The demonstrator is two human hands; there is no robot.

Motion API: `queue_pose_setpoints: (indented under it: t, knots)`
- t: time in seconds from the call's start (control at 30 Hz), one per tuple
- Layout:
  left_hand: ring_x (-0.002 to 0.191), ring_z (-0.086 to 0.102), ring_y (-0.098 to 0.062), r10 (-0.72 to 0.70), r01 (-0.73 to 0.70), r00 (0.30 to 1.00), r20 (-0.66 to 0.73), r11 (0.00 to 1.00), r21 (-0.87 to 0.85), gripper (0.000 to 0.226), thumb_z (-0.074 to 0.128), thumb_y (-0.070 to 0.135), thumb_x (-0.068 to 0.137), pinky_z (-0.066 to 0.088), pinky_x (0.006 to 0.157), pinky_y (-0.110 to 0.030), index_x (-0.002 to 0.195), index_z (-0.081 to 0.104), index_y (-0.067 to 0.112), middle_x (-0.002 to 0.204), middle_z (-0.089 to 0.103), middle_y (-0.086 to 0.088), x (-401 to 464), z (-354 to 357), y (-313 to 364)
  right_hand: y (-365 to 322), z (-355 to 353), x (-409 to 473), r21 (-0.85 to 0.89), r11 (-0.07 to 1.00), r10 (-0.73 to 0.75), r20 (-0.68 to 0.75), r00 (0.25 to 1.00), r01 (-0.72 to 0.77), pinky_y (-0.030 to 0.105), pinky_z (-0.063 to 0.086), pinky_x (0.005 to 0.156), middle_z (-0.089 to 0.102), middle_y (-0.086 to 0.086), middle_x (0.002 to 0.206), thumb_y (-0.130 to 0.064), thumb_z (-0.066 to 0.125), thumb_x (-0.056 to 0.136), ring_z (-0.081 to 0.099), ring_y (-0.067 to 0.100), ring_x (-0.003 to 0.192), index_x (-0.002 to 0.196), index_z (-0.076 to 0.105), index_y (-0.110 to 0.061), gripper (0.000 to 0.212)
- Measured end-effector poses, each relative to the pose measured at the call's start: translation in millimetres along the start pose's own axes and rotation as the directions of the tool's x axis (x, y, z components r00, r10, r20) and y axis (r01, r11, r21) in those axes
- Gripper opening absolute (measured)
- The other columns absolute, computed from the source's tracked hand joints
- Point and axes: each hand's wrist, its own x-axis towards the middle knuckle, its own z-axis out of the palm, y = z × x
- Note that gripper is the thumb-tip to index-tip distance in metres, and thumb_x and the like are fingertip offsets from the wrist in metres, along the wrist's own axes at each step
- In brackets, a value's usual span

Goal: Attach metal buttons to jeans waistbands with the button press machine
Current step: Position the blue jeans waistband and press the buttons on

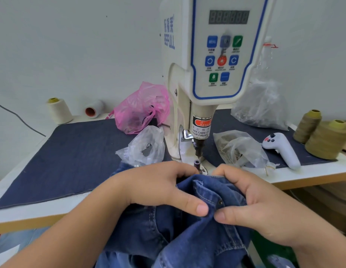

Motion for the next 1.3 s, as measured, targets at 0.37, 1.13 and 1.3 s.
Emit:
queue_pose_setpoints:
  t: [0.37, 1.13, 1.3]
  knots:
    - [0.118, 0.063, -0.033, -0.078, 0.085, 0.996, 0.035, 0.947, -0.309, 0.047, 0.075, 0.020, 0.079, 0.045, 0.108, -0.047, 0.122, 0.065, 0.002, 0.124, 0.068, -0.018, 17.5, 1.9, -30.3, 22.3, -19.4, 18.5, 0.002, 0.989, 0.150, -0.094, 0.984, -0.151, 0.037, 0.050, 0.074, 0.072, 0.018, 0.101, 0.001, 0.067, 0.062, 0.068, 0.030, 0.088, 0.097, 0.065, -0.024, 0.043]
    - [0.119, 0.059, -0.043, -0.254, 0.160, 0.967, -0.011, 0.644, -0.748, 0.048, 0.064, 0.023, 0.087, 0.043, 0.109, -0.053, 0.125, 0.063, -0.006, 0.126, 0.062, -0.029, 64.5, -9.1, -68.1, 54.3, -42.4, 79.7, 0.362, 0.914, 0.242, -0.127, 0.962, -0.182, 0.030, 0.056, 0.059, 0.072, 0.009, 0.085, 0.012, 0.066, 0.054, 0.070, 0.021, 0.073, 0.104, 0.060, -0.007, 0.054]
    - [0.113, 0.063, -0.046, -0.310, 0.134, 0.942, -0.131, 0.702, -0.700, 0.046, 0.067, 0.022, 0.081, 0.046, 0.104, -0.056, 0.115, 0.067, -0.009, 0.116, 0.066, -0.031, 69.2, -13.7, -67.1, 59.8, -47.3, 88.6, 0.396, 0.898, 0.257, -0.122, 0.959, -0.190, 0.032, 0.057, 0.058, 0.073, 0.011, 0.084, 0.013, 0.066, 0.055, 0.071, 0.022, 0.072, 0.105, 0.061, -0.006, 0.053]
